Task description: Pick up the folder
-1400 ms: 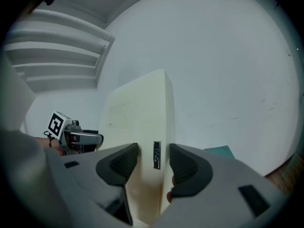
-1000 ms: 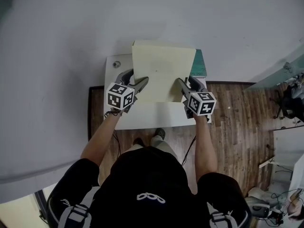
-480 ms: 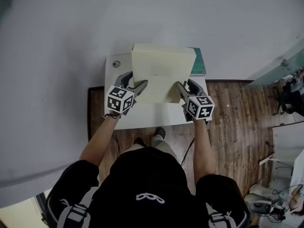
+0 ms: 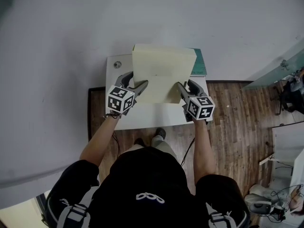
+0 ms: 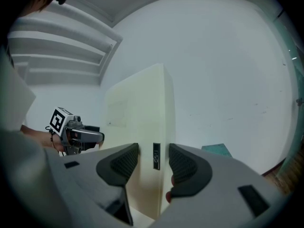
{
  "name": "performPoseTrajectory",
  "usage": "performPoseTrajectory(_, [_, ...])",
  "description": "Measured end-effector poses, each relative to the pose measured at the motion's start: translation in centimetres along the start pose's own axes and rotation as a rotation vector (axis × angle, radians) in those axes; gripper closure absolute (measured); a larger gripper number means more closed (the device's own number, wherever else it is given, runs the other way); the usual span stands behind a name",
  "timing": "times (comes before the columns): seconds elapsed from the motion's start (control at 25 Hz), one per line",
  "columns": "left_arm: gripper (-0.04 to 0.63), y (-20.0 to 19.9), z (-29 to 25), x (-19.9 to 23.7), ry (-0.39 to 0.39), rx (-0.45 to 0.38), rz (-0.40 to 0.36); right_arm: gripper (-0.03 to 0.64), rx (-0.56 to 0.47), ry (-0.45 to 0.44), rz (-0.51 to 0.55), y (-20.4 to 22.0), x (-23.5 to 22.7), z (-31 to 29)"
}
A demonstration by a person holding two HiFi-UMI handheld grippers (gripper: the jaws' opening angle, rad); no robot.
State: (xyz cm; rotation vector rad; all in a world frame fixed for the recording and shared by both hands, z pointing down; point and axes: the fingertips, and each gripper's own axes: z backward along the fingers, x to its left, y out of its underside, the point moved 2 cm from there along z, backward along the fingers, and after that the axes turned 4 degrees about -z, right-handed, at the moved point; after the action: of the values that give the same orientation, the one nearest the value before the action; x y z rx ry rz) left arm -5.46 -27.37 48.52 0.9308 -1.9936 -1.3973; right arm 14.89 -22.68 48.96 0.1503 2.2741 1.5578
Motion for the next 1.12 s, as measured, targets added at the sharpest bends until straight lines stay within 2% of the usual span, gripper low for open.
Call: performPoseTrajectory(1.12, [0.298,0.8,-1.0,0.9,0.011,0.03,0.002,0.394,0.018,0.027,-0.005,0.7,-0.4,-1.1])
